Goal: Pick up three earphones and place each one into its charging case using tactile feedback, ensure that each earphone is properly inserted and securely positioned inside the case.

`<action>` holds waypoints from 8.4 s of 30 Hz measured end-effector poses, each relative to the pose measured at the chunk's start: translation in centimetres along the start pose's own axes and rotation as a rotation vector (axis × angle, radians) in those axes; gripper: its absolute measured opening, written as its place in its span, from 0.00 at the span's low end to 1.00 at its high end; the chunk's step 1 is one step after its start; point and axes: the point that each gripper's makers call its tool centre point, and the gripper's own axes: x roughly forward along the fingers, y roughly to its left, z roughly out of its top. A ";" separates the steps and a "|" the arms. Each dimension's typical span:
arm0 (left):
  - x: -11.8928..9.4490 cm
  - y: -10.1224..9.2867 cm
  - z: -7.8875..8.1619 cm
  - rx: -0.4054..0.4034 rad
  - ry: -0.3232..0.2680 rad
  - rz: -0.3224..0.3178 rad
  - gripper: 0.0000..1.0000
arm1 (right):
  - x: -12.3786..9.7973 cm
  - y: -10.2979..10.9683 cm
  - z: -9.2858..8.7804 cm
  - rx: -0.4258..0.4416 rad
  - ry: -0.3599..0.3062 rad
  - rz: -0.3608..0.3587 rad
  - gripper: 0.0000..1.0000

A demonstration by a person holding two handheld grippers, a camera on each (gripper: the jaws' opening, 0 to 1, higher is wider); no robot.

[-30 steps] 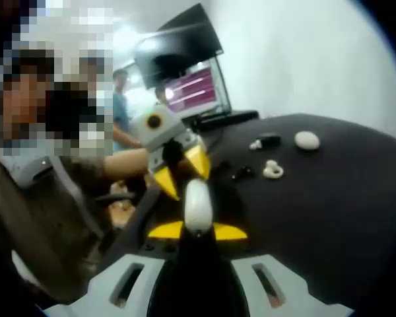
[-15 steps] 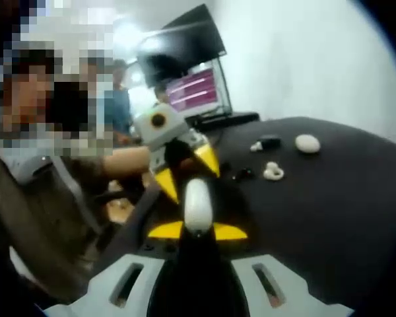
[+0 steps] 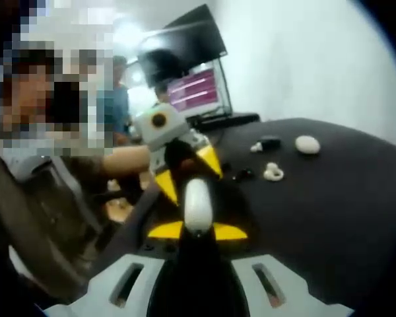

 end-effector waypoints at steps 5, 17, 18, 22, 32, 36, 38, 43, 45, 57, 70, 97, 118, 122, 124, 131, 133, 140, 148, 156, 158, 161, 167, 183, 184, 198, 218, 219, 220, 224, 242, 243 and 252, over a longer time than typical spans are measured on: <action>0.0 -0.1 -0.1 0.007 0.004 0.002 0.24 | 0.1 0.1 0.0 -0.005 0.000 -0.003 0.16; -0.2 0.1 0.0 0.011 -0.006 0.006 0.24 | 0.3 -0.1 0.0 -0.007 0.000 -0.004 0.16; -0.3 0.1 0.0 0.009 -0.008 0.005 0.24 | 0.3 -0.1 0.0 -0.005 0.001 -0.004 0.16; -0.3 0.2 0.1 0.004 -0.013 0.005 0.24 | 0.4 -0.1 0.0 -0.007 0.000 -0.005 0.16; -0.2 -0.1 0.1 0.011 -0.017 -0.001 0.24 | 0.2 -0.3 -0.1 -0.005 0.001 -0.004 0.17; -0.1 -0.2 0.1 0.018 -0.012 0.003 0.24 | 0.2 -0.2 -0.1 -0.008 0.000 -0.004 0.17; -0.1 -0.2 0.1 0.022 -0.009 0.005 0.24 | 0.1 -0.1 -0.1 -0.006 0.000 -0.003 0.17; 0.1 -0.3 -0.3 0.004 0.016 -0.005 0.24 | 0.1 -0.2 -0.1 -0.010 0.000 -0.002 0.17; 0.1 -0.2 -0.3 0.000 0.016 -0.002 0.24 | 0.1 -0.2 -0.1 -0.015 0.000 -0.004 0.17; -0.3 0.5 0.3 -0.075 -0.013 -0.012 0.25 | 0.3 -0.1 -0.1 -0.008 0.001 -0.002 0.17; -3.0 0.6 2.0 0.078 0.010 0.091 0.31 | 0.4 -0.2 0.1 -0.008 -0.001 0.001 0.17; -3.1 1.3 0.8 0.184 -0.046 0.134 0.28 | 0.2 -0.3 0.1 -0.018 -0.002 -0.021 0.17; -5.0 2.6 3.6 0.136 -0.213 0.202 0.25 | -0.2 -1.5 0.4 -0.046 -0.018 -0.097 0.31; -7.2 5.1 5.2 0.021 -0.347 0.285 0.24 | -1.0 -2.9 1.2 -0.089 -0.061 -0.189 0.43; -7.6 5.6 5.4 -0.010 -0.377 0.295 0.23 | -1.6 -3.1 2.4 -0.078 -0.121 -0.212 0.45; -9.2 7.1 6.2 -0.079 -0.473 0.330 0.22 | -1.0 -2.5 3.1 -0.176 -0.017 -0.201 0.45; -9.8 7.4 6.5 -0.102 -0.505 0.342 0.22 | 0.1 -2.6 2.7 -0.205 0.050 -0.181 0.45; -9.0 7.1 6.1 -0.086 -0.471 0.338 0.20 | 2.4 -4.3 0.1 -0.204 0.210 -0.165 0.44; -9.1 7.0 6.4 -0.087 -0.483 0.335 0.20 | 1.9 -3.0 0.4 -0.240 0.123 -0.216 0.35; -9.4 7.3 6.6 -0.099 -0.504 0.353 0.20 | 0.9 -2.5 0.7 -0.320 0.095 -0.330 0.33; -9.4 7.3 6.6 -0.099 -0.504 0.355 0.20 | 0.6 -2.4 0.8 -0.364 0.106 -0.364 0.33; -9.5 7.5 6.6 -0.100 -0.508 0.362 0.20 | -0.4 -2.8 1.2 -0.391 0.108 -0.426 0.33; -9.6 7.6 6.6 -0.098 -0.507 0.373 0.19 | -5.0 -5.8 2.8 -0.344 0.015 -0.637 0.33; -9.9 7.8 6.6 -0.099 -0.512 0.383 0.19 | -20.4 -15.2 -1.0 0.117 -0.117 -1.214 0.33; -9.9 7.8 6.6 -0.099 -0.510 0.381 0.19 | -20.8 -15.3 -1.1 0.115 -0.119 -1.218 0.33; -11.7 9.0 7.3 -0.169 -0.600 0.424 0.19 | -20.1 -15.4 -2.6 0.127 -0.053 -1.191 0.41; -14.3 11.2 7.2 -0.270 -0.700 0.510 0.16 | -8.4 -10.2 6.4 0.112 -0.493 -0.638 0.34; -14.2 11.2 7.2 -0.270 -0.697 0.511 0.16 | -8.0 -11.3 4.2 0.142 -0.438 -0.677 0.32; -14.1 11.2 7.1 -0.270 -0.690 0.511 0.16 | -8.3 -11.8 3.2 0.101 -0.295 -0.727 0.30; -13.1 11.0 6.7 -0.258 -0.635 0.503 0.16 | -8.9 -11.1 4.7 0.105 -0.439 -0.686 0.27; -8.6 22.3 -4.7 -0.303 0.401 0.577 0.37 | -8.1 -10.5 4.6 0.072 -0.412 -0.682 0.28; -8.0 22.3 -5.1 -0.290 0.440 0.576 0.38 | -8.1 -10.5 4.6 0.070 -0.409 -0.681 0.28; -3.0 22.6 -7.9 -0.441 0.536 0.574 0.50 | -8.5 -10.3 5.1 0.084 -0.436 -0.673 0.28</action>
